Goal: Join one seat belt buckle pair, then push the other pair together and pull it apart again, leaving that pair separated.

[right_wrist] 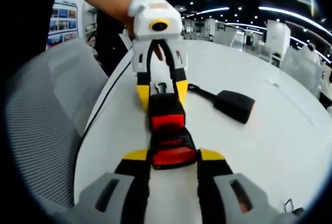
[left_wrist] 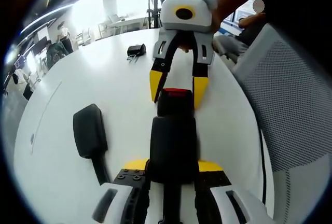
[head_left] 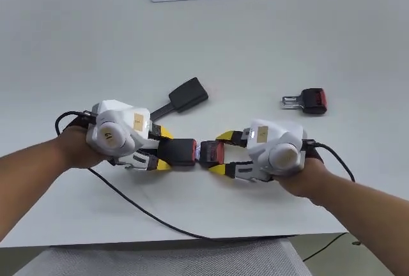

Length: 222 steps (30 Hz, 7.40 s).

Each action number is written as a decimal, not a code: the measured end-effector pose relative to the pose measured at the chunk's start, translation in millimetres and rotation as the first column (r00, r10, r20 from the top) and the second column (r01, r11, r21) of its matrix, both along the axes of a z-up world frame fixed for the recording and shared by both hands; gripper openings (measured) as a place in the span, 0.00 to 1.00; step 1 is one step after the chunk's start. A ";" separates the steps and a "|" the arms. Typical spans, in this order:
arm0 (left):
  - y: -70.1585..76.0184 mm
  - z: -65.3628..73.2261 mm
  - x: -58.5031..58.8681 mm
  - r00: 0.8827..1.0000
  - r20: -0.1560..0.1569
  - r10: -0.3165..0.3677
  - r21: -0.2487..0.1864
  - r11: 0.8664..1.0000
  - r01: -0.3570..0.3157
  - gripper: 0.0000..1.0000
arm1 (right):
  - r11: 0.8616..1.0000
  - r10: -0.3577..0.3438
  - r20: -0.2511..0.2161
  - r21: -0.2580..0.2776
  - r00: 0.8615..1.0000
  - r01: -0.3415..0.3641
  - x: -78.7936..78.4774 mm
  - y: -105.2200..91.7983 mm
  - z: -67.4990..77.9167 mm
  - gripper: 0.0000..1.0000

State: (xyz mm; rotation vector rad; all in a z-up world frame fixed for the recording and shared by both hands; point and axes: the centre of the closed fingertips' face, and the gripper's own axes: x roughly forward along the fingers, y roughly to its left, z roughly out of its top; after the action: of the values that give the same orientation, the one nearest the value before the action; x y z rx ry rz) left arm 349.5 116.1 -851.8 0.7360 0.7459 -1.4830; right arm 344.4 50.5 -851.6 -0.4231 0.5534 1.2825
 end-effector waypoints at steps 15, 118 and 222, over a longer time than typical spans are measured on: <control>-4.4 33.1 10.7 0.982 0.025 0.188 -0.064 0.980 -0.187 0.87 | 0.991 -0.131 0.000 0.039 0.991 0.131 6.8 -19.5 23.2 0.74; -39.0 -0.2 114.7 1.000 -0.002 0.010 0.044 0.999 -0.010 0.34 | 0.999 -0.050 -0.042 0.017 0.998 0.051 102.4 -148.5 4.2 0.34; -42.1 -0.3 107.6 0.998 0.016 -0.068 0.164 0.984 0.065 0.34 | 0.993 -0.043 -0.040 -0.115 0.998 0.038 115.5 -20.2 0.4 0.34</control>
State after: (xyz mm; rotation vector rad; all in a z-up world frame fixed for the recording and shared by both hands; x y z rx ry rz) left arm 457.1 74.0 -852.1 0.9074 0.8412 -1.4836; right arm 459.9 30.3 -851.2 -0.4782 0.6700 1.2269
